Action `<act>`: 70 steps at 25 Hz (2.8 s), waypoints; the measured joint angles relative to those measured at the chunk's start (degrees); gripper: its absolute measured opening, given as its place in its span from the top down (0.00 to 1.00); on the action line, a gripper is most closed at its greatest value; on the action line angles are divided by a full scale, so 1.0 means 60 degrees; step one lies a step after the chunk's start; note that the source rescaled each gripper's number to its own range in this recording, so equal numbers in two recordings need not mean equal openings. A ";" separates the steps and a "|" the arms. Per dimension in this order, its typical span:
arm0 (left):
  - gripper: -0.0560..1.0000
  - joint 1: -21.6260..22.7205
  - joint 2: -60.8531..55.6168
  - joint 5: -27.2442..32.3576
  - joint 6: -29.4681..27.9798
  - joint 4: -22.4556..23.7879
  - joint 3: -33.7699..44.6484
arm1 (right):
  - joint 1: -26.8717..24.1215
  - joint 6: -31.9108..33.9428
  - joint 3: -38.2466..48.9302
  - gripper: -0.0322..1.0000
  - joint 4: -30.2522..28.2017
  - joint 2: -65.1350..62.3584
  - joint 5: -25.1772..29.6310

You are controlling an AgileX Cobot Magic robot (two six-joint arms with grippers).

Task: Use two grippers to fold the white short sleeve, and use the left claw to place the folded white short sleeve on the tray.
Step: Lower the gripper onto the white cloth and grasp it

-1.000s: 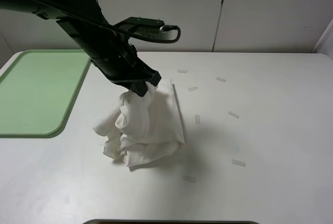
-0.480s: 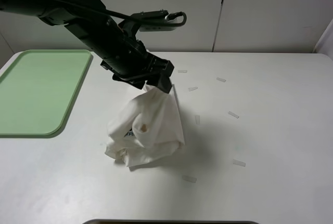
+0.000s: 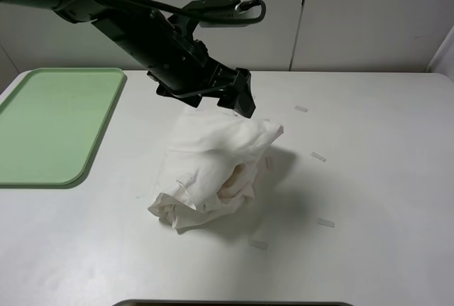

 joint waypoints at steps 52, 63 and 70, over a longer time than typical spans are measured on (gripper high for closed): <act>0.00 -0.3250 0.0885 -0.1191 -0.1579 -0.0323 -0.0374 | 0.0000 0.0000 0.0000 0.00 0.0082 0.0000 0.0000; 0.00 -0.2841 0.1244 0.0162 -0.2867 0.1826 0.0015 | 0.0000 0.0000 0.0000 0.00 0.0114 0.0000 0.0000; 0.00 -0.3030 0.1717 0.0071 -0.2605 0.0836 0.0061 | 0.0000 0.0000 0.0000 0.00 0.0123 0.0000 0.0000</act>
